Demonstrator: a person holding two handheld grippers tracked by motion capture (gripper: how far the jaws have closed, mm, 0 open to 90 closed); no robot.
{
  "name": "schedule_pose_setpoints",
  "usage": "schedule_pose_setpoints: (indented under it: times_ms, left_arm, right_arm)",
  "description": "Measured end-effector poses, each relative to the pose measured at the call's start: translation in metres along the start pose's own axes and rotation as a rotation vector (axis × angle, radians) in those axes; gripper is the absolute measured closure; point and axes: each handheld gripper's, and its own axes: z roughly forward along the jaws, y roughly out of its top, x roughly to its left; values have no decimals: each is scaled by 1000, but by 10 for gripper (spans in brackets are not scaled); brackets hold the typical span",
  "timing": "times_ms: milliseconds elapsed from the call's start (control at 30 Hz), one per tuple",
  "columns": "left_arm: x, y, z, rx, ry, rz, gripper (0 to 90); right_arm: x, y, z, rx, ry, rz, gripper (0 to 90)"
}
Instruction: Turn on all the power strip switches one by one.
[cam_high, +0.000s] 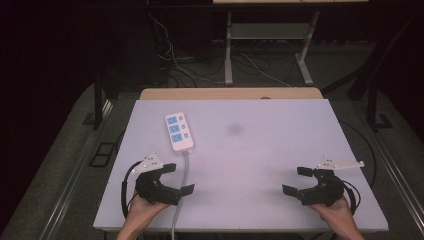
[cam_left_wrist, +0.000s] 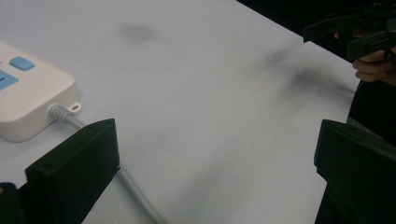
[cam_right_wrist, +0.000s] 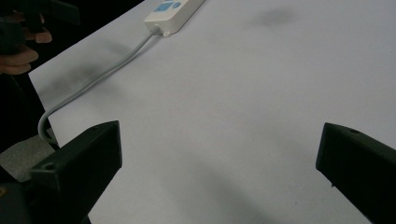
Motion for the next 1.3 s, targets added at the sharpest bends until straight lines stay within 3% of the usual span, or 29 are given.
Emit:
schedule_pose_setpoints:
  times_ms: [433, 1300]
  left_arm:
    - [6, 11, 0, 67, -14, 14, 0]
    - [32, 49, -6, 118, 16, 44, 0]
  right_arm:
    - [1, -1, 2, 10, 3, -3, 4]
    - [1, -2, 4, 22, 2, -5, 4]
